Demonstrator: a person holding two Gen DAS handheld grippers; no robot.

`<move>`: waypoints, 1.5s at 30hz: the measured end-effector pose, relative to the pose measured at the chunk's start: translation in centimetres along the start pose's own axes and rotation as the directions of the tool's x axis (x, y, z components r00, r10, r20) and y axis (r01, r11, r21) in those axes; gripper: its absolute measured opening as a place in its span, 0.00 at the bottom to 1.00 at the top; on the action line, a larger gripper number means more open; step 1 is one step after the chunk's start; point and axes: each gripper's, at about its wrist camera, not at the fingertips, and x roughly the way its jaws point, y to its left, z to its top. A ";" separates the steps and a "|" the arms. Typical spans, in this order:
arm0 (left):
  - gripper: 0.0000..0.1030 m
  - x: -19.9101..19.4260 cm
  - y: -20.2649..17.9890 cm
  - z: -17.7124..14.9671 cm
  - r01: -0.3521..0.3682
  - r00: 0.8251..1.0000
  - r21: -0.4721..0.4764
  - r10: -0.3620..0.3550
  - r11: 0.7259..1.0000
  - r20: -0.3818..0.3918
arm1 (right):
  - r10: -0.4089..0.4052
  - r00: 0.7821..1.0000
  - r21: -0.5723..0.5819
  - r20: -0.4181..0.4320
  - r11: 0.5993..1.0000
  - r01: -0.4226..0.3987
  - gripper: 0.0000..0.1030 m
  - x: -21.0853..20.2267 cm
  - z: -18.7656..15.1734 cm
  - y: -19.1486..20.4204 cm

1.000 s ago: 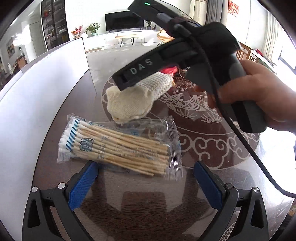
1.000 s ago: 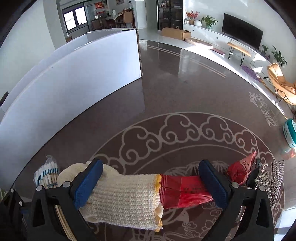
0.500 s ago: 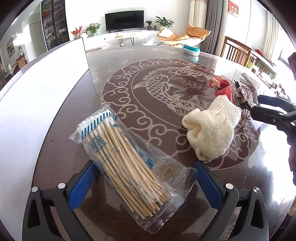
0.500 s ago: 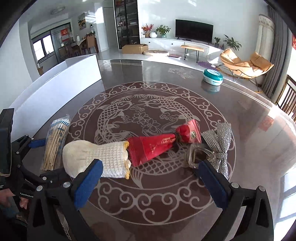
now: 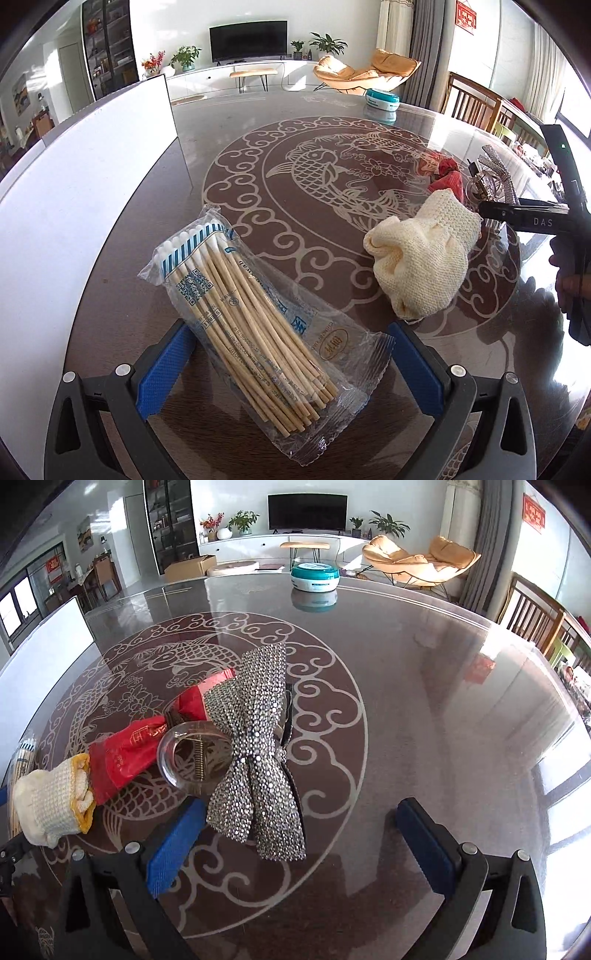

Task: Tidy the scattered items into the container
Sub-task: 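Grasp the cotton-swab bag with the left tool while the right tool nudges the white glove, then grasp the white knit glove with the right tool while the left tool holds the swab bag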

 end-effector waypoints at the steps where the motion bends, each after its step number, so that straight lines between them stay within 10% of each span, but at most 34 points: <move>1: 1.00 0.0 0.2 0.0 0.007 1.000 -0.005 -0.007 1.000 0.003 | 0.002 1.000 -0.002 -0.009 1.000 -0.002 1.00 0.3 0.5 0.5; 17: 1.00 -2.3 4.8 -2.5 0.129 0.990 -0.203 -0.113 0.971 0.090 | 0.202 0.979 -0.289 0.000 0.938 -0.194 1.00 -2.6 -4.4 11.7; 31: 1.00 0.8 5.4 0.6 -0.092 0.996 -0.112 0.091 0.989 -0.020 | 0.161 0.987 -0.230 0.011 0.961 -0.154 1.00 -3.1 -4.8 10.3; 32: 0.92 0.7 5.6 0.8 -0.087 0.996 -0.112 0.088 0.990 -0.003 | 0.161 0.987 -0.230 0.011 0.961 -0.154 1.00 -3.1 -4.8 10.3; 34: 0.44 0.1 5.8 0.9 -0.064 0.997 -0.093 0.067 0.994 0.030 | 0.161 0.987 -0.229 0.010 0.961 -0.155 1.00 -3.1 -4.7 10.3; 39: 0.36 -1.7 6.9 -0.9 0.011 0.999 -0.076 -0.008 0.997 0.037 | 0.209 0.977 -0.270 -0.035 0.939 -0.211 1.00 -3.5 -4.7 10.5; 45: 0.37 -4.0 6.2 -4.2 0.055 0.997 0.039 -0.057 0.998 0.055 | 0.435 0.900 -0.378 -0.019 0.830 -0.409 1.00 -7.0 -4.0 14.9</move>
